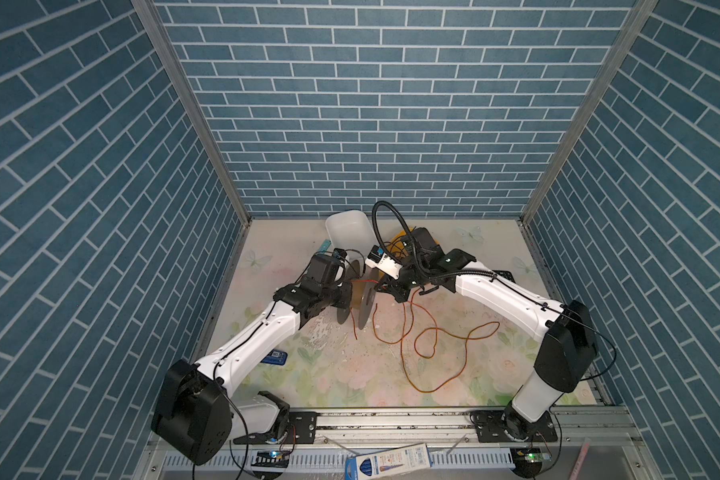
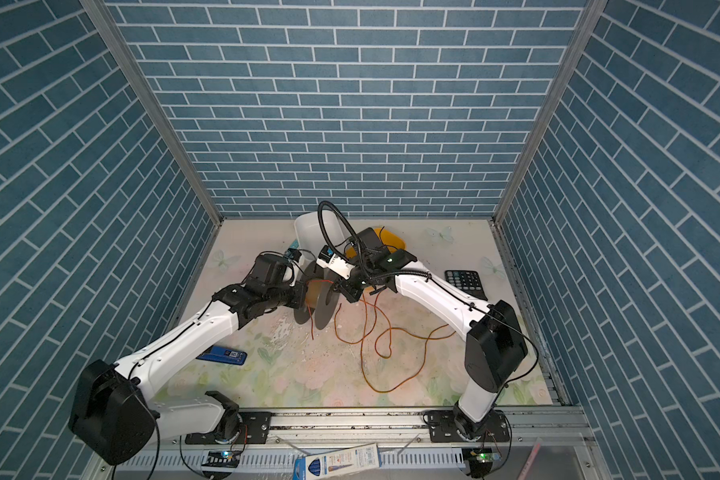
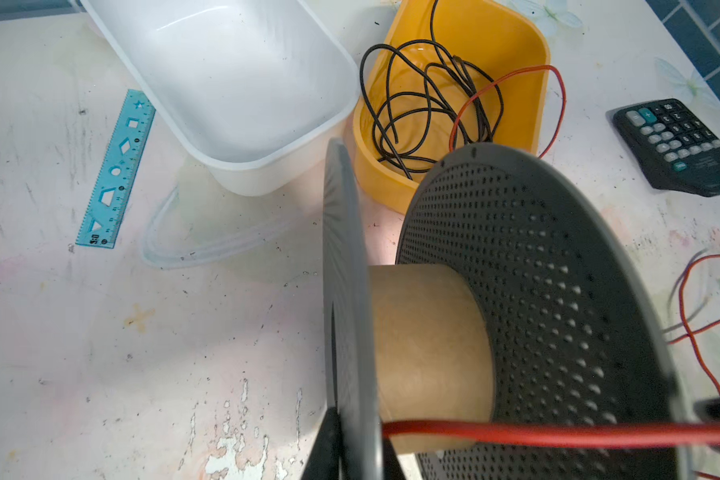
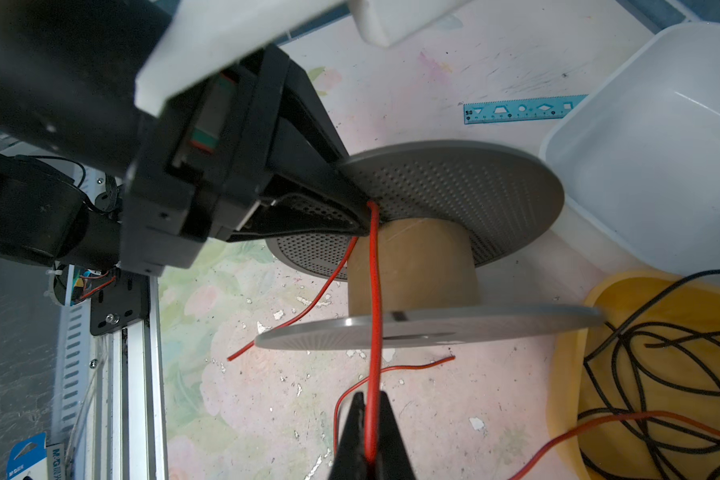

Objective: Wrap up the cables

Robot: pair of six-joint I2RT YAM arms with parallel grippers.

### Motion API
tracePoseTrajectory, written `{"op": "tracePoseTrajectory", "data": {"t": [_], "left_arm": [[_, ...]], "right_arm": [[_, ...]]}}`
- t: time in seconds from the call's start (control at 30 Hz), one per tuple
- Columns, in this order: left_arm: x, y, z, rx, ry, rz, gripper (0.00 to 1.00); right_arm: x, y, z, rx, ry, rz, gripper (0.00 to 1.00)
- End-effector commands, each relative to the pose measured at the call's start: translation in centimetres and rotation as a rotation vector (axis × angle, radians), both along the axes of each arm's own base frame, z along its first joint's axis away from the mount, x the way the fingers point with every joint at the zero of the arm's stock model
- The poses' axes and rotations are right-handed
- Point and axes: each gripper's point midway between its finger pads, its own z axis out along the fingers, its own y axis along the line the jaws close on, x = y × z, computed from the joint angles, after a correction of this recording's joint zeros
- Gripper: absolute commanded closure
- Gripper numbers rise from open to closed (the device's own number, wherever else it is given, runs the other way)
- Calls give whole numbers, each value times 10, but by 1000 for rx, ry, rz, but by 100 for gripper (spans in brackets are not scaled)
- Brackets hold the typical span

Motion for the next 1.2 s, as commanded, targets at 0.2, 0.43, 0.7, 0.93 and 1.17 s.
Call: {"op": "tracePoseTrajectory", "data": {"t": [0.2, 0.43, 0.7, 0.93, 1.17], "left_arm": [[-5, 9, 14, 29, -22, 29, 98], [-14, 23, 28, 111, 65, 68, 96], [-11, 27, 52, 153, 99, 79, 100], [-3, 22, 72, 129, 105, 53, 100], [6, 31, 90, 121, 101, 56, 100]], "right_arm": [[7, -6, 4, 9, -20, -33, 84], [7, -11, 20, 25, 3, -94, 35], [-11, -31, 28, 73, 26, -144, 23], [-19, -61, 6, 36, 15, -228, 31], [-31, -83, -5, 61, 40, -318, 41]]}}
